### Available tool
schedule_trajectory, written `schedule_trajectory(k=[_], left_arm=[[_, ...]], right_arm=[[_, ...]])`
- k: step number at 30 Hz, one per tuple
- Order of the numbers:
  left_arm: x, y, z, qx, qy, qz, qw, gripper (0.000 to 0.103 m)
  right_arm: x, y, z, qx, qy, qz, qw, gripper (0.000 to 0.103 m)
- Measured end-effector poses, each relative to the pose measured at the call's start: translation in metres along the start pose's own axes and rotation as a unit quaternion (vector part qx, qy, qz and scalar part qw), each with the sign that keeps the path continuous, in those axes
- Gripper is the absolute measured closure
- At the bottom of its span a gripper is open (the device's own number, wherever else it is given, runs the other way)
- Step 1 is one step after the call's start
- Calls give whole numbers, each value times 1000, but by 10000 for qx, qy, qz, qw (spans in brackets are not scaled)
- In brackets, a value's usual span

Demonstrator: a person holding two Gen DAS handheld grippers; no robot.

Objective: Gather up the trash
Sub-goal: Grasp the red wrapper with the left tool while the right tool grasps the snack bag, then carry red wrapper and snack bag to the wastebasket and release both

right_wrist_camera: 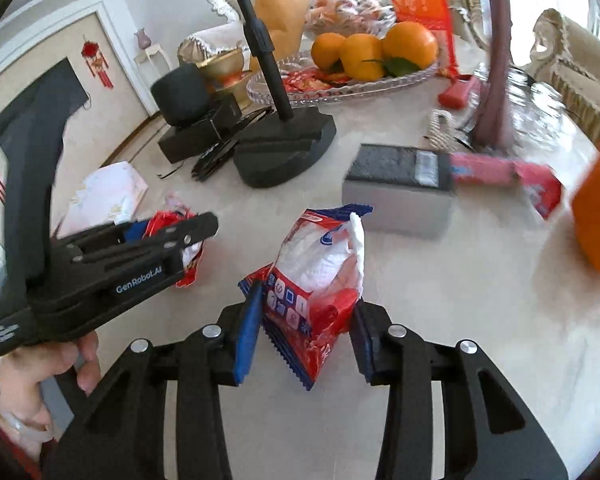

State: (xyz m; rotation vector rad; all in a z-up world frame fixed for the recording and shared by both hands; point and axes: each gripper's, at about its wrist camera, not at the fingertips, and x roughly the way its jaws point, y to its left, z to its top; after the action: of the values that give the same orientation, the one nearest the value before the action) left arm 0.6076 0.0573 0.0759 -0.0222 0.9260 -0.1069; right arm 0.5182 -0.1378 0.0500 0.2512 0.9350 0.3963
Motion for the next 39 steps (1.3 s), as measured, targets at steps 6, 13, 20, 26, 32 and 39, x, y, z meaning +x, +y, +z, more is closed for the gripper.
schedule_trajectory(k=[6,13,20,26,32,39], left_arm=[[-57,6,-48,-330,-105,-447,9984,63],[-177,-10,-148,-536,-459,-971,9928,63],[-290,-56,-311,-14,-792,-1385,9872,63],[-317,-92,-447,354,-636,-1370,9879,63],[-249,-127,-528,579,26,-1115,9921,63],[-174,-144,-574,945,843,-951,9874,63]], right_arm=[[-74,0,-52,1,-262,-7,9997,65],[-197,14,-176,92,-684,172,9975,65],[-280,32,-302,400,-843,385,9949,65],[-291,44,-399,606,-377,382,9967,65],[-215,22,-450,1035,654,23,9925,65],[-167,4,-497,1167,1400,-350,9826,65]])
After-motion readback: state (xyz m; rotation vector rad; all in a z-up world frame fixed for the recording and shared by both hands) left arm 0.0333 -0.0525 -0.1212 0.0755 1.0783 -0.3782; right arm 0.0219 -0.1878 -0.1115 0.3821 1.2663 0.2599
